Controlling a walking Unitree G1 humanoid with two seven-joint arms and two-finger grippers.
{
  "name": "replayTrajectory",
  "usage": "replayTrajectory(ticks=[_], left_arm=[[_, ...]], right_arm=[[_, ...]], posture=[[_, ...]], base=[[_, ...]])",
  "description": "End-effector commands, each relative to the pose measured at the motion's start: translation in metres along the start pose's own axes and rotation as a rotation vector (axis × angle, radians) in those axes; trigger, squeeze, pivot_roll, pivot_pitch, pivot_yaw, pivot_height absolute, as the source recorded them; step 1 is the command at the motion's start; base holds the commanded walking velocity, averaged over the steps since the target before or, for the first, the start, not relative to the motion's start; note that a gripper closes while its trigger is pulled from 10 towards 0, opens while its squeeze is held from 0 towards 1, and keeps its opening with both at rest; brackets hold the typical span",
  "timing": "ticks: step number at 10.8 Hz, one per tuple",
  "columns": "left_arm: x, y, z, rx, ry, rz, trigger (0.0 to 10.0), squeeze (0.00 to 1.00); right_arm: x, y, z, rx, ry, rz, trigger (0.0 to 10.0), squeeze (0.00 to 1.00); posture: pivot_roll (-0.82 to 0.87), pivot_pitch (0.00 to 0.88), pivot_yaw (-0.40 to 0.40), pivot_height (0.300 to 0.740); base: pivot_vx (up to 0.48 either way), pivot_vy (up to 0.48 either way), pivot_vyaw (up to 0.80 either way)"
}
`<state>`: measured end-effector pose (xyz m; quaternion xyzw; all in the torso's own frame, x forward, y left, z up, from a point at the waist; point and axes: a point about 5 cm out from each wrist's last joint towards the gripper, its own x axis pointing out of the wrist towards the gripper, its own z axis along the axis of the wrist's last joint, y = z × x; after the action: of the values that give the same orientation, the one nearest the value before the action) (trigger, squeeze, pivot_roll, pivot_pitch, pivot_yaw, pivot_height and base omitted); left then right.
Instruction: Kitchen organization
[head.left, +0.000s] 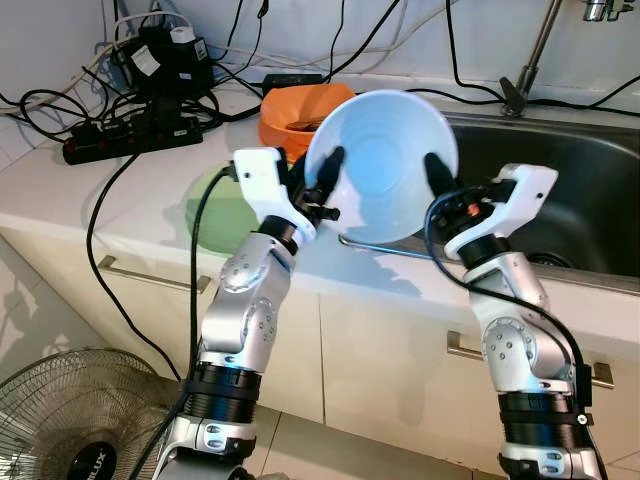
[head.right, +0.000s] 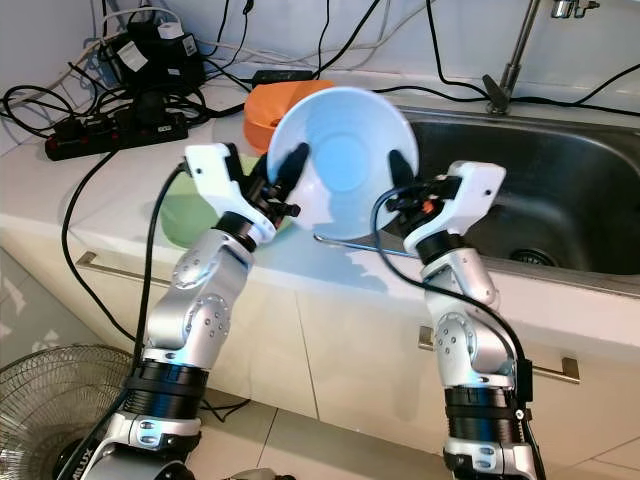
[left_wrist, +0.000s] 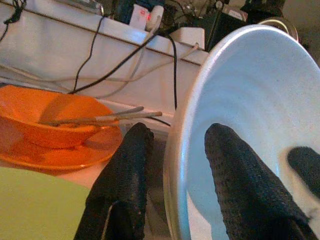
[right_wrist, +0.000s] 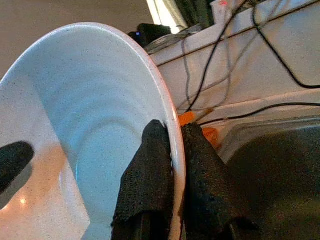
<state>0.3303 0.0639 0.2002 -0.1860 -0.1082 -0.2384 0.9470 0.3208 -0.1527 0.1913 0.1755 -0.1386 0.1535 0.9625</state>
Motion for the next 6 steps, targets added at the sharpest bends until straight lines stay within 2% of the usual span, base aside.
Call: replayTrajectory(ticks=[1,5,6], left_arm=[[-0.001,-0.002,0.001,0.011,0.003,-0.02,10.0,0.0],[-0.005,-0.008,-0.005,0.013,0.05,-0.085,10.0,0.0],[-0.008,-0.014,-0.015,0.04,0.126,-0.153,10.0,0.0]], right_arm=[[0.005,-0.002,0.008,-0.003,-0.048,-0.025,0.0,0.0],[0.004,-0.044,0.031,-0.026,-0.173,-0.352,0.0,0.0],[-0.001,-0.063,0.04,-0.094,-0.217,-0.499,0.0,0.0]], posture=[[0.04,0.0,0.083,0.74],[0.05,0.0,0.087,0.74],[0.04,0.0,0.088,0.74]], base=[[0.0,0.0,0.0],[0.0,0.0,0.0],[0.0,0.0,0.0]])
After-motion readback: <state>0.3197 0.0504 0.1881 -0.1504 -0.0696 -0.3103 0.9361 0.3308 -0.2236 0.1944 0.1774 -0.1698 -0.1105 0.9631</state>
